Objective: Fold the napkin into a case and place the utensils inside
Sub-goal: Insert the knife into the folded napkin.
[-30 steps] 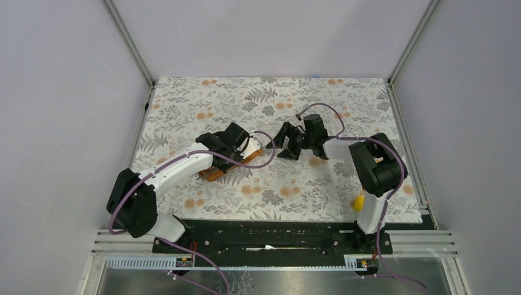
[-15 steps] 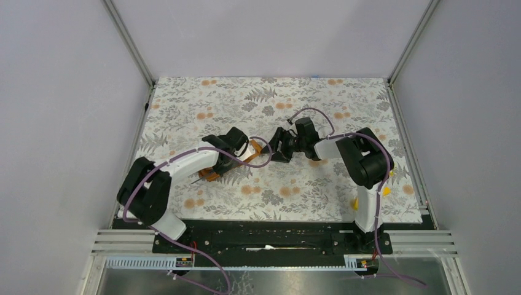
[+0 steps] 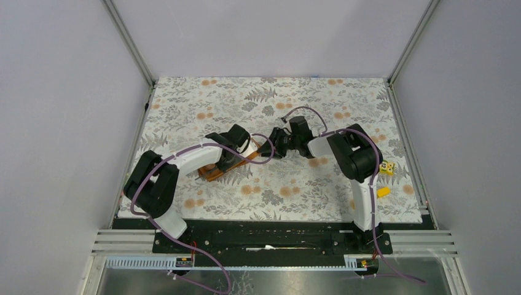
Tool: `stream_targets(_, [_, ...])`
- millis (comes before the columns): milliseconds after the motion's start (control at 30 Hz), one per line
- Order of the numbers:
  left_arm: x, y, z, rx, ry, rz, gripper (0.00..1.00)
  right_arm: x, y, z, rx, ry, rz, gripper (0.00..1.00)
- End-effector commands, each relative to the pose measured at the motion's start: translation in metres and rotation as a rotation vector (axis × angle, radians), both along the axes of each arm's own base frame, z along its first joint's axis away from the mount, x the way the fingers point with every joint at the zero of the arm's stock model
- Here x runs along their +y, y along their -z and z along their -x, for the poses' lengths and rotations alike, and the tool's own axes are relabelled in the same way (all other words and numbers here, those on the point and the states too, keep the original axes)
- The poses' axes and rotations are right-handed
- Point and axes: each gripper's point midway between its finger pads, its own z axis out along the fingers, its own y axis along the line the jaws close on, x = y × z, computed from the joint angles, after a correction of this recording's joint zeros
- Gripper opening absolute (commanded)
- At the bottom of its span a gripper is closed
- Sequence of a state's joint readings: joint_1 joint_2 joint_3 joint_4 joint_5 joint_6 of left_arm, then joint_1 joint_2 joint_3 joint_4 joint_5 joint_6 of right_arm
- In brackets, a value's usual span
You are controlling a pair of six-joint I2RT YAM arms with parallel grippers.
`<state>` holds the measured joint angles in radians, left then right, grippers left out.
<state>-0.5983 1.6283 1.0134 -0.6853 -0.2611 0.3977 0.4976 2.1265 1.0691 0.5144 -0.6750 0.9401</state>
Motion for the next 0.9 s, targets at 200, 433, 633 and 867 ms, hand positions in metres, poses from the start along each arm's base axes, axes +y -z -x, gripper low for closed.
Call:
stream_targets(200, [-0.021, -0.004, -0.029, -0.056, 0.036, 0.084, 0.00, 0.007, 0.024, -0.005, 0.008, -0.007, 0.033, 0.43])
stream_targets(433, [-0.030, -0.005, -0.041, -0.086, 0.048, 0.106, 0.00, 0.010, 0.027, -0.009, 0.001, 0.003, 0.037, 0.35])
stream_targets(633, [-0.039, -0.003, -0.047, -0.091, 0.058, 0.133, 0.00, 0.014, 0.024, -0.005, -0.004, -0.008, 0.024, 0.22])
stream_targets(867, [-0.051, 0.002, -0.053, -0.087, 0.077, 0.162, 0.00, 0.019, 0.024, 0.000, -0.004, -0.025, 0.020, 0.17])
